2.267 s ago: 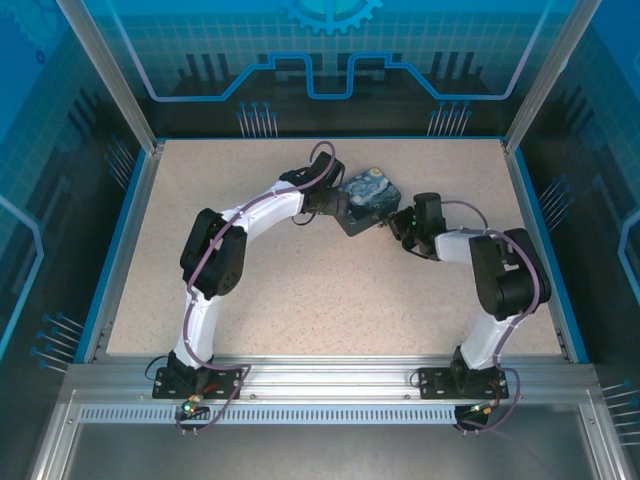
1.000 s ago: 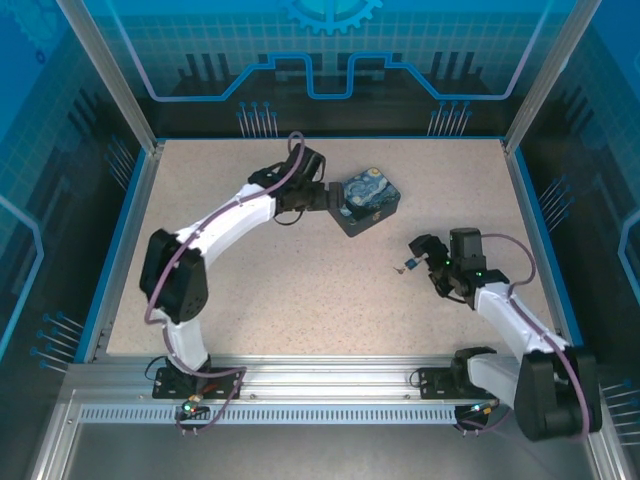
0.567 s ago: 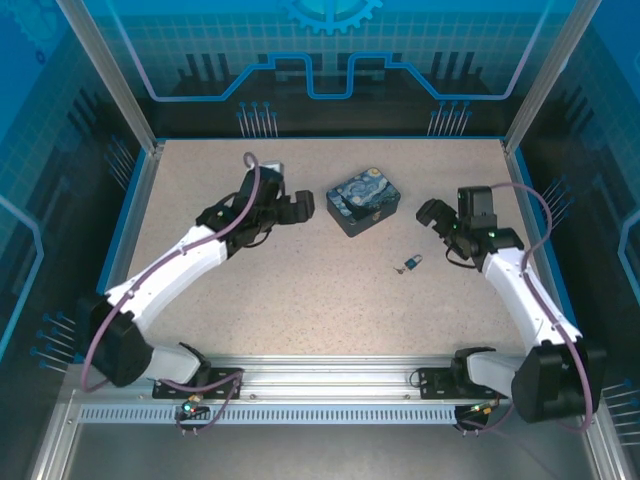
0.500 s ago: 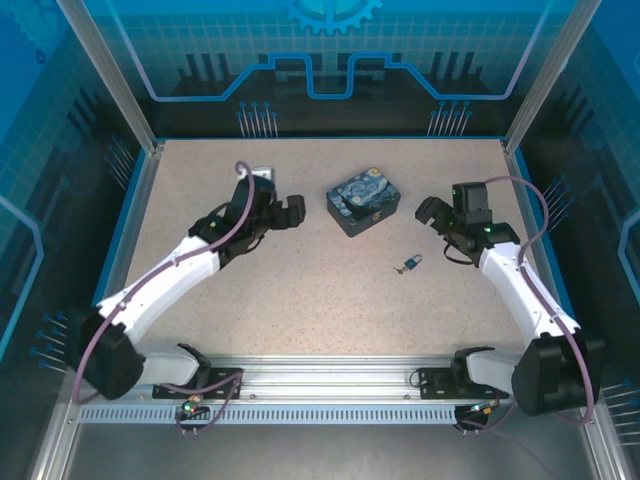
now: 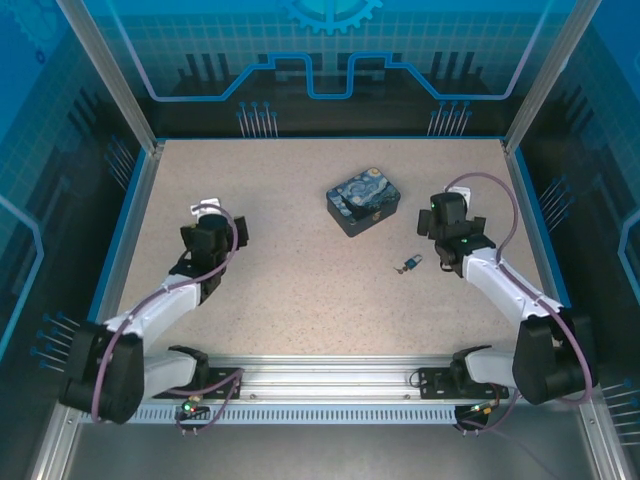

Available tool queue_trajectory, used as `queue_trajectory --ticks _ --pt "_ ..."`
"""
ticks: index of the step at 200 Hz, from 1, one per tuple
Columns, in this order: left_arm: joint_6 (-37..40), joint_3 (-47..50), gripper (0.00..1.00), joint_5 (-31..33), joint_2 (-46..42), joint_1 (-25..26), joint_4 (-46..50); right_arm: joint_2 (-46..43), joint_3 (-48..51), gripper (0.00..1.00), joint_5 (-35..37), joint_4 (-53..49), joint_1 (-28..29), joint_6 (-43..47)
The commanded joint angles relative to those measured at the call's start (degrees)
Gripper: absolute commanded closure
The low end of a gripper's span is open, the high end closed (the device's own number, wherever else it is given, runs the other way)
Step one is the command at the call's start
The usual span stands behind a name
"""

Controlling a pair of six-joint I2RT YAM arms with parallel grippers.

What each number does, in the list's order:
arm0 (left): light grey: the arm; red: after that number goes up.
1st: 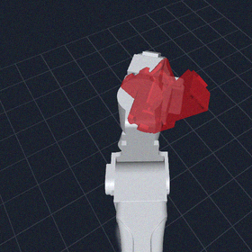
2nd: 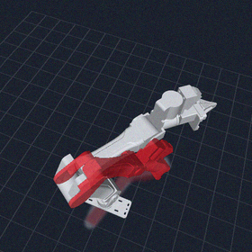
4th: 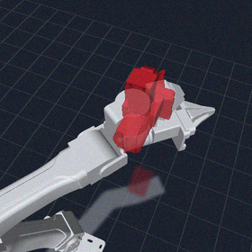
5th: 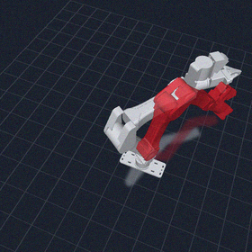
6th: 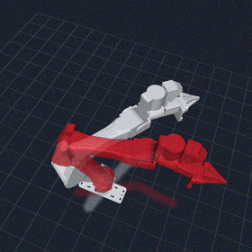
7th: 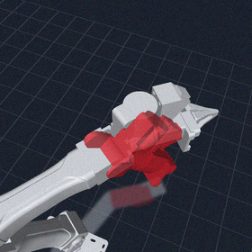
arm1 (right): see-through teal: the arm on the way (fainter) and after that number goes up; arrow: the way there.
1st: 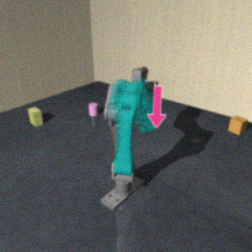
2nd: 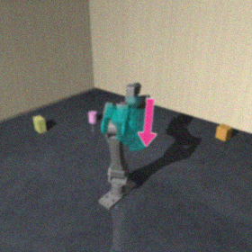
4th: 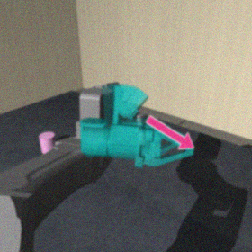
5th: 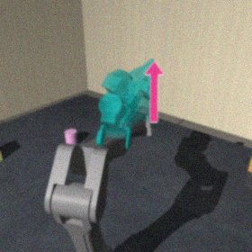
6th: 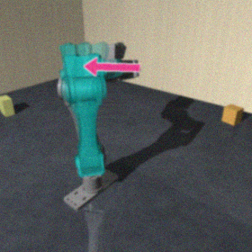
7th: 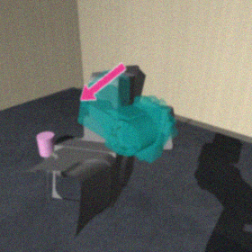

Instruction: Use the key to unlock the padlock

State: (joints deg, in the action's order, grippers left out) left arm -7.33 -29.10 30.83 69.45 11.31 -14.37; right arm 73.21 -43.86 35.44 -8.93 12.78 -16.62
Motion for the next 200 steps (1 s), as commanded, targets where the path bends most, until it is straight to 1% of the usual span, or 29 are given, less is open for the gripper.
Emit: queue_trajectory --ticks 1,13,22,28,35,56,65,71,80,85,89,97,110,116,121,136,166,200 --pt "4.5 4.4 0.01 0.6 4.7 -2.1 -17.6 2.0 3.3 0.00 2.3 11.4 0.3 6.9" --pt "6.3 7.1 0.01 -1.0 7.2 -2.7 -26.0 3.2 5.0 0.00 1.7 15.5 0.1 8.9" --pt "7.1 8.2 0.01 -2.4 9.1 -3.3 -30.5 3.9 6.8 0.00 0.2 19.7 -0.4 10.7" --pt "7.3 8.1 0.01 -3.2 9.8 -3.5 -31.3 4.2 8.0 0.00 -1.0 22.0 -0.8 11.3" --pt "8.2 8.1 0.01 -5.5 10.5 -3.9 -32.5 4.3 9.1 0.00 -2.6 24.0 -1.3 11.7" --pt "8.1 8.6 0.01 -10.5 14.1 -5.7 -36.6 4.7 15.3 0.00 -7.9 37.7 -2.6 13.4" --pt "7.8 10.0 0.01 -11.6 16.1 -6.2 -41.3 5.5 17.1 0.00 -9.9 42.0 -2.9 14.9" --pt "7.7 10.5 0.01 -11.7 17.5 -6.4 -43.4 5.4 17.5 0.00 -10.8 42.8 -2.9 15.3" --pt "8.0 10.3 0.01 -12.5 19.3 -6.4 -44.4 5.7 20.3 0.00 -14.1 50.1 -3.3 17.2" --pt "8.9 9.9 0.01 -13.3 20.3 -6.4 -45.1 6.2 21.1 0.00 -15.6 51.1 -3.8 17.2" --pt "8.9 9.4 0.01 -13.8 20.3 -6.4 -43.9 7.0 21.5 0.00 -16.7 52.0 -4.3 17.0" --pt "7.7 8.7 0.01 -16.0 19.3 -7.6 -40.8 9.0 23.3 0.00 -19.1 57.3 -5.1 16.8" --pt "7.2 7.9 0.01 -18.1 19.6 -8.6 -39.6 13.0 24.1 0.00 -21.2 62.4 -5.2 18.2" --pt "6.9 7.5 0.01 -19.5 19.3 -9.1 -38.6 13.3 22.4 0.00 -21.7 59.6 -5.2 18.4" --pt "6.8 7.4 0.01 -20.4 19.5 -9.6 -38.7 12.7 20.7 0.00 -24.2 54.9 -6.0 17.8" --pt "6.6 7.2 0.01 -21.3 19.4 -10.0 -38.1 12.8 19.4 0.00 -30.9 52.2 -10.0 15.8" --pt "6.4 6.9 0.01 -21.8 19.5 -10.3 -37.7 13.0 19.5 0.00 -29.2 53.1 -9.1 16.3" --pt "6.4 7.0 0.01 -22.0 19.6 -10.4 -37.7 13.0 19.3 0.00 -29.4 52.6 -8.7 16.8"
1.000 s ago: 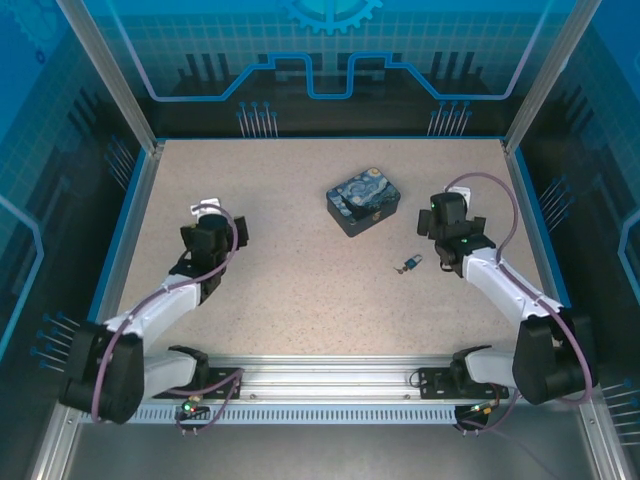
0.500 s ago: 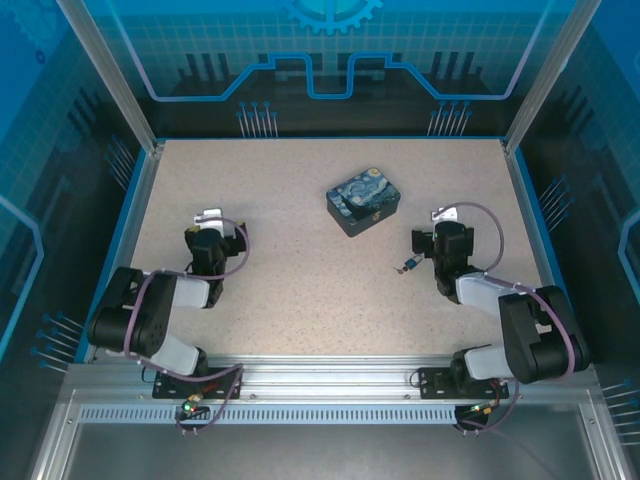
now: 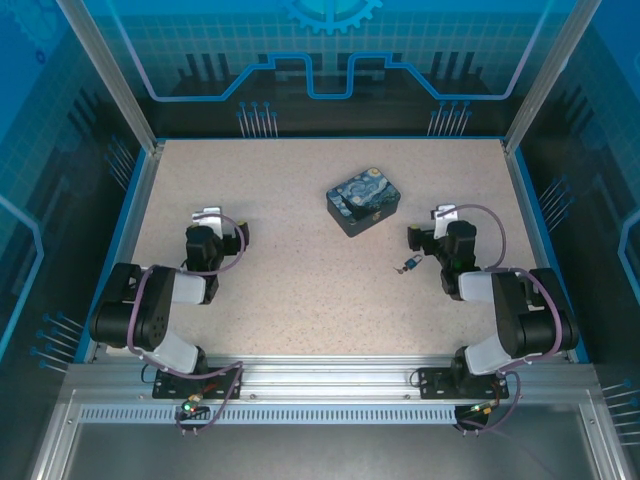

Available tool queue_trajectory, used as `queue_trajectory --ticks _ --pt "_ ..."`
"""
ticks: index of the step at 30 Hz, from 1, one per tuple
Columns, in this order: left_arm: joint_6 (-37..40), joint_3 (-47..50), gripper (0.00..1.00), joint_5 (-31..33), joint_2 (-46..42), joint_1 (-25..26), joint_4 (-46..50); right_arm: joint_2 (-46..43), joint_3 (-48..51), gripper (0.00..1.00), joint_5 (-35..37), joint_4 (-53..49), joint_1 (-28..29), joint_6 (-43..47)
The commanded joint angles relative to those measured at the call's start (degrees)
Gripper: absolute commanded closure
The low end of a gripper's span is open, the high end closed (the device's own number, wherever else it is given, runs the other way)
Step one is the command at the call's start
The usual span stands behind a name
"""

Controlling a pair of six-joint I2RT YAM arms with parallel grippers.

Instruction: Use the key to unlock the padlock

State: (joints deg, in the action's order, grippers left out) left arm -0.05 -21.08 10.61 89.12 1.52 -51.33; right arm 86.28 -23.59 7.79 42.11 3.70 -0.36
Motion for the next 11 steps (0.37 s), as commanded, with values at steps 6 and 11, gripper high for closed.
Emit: queue_trajectory --ticks 6,11 --pt "-1.0 -1.1 0.01 -1.7 -0.2 -0.7 -0.8 0.1 -1.4 0.00 -3.5 0.8 -0.2 0.5" --pt "-0.9 -1.1 0.01 -1.7 -0.2 -0.6 -0.7 -0.1 -1.1 0.00 -3.8 1.2 -0.3 0.5"
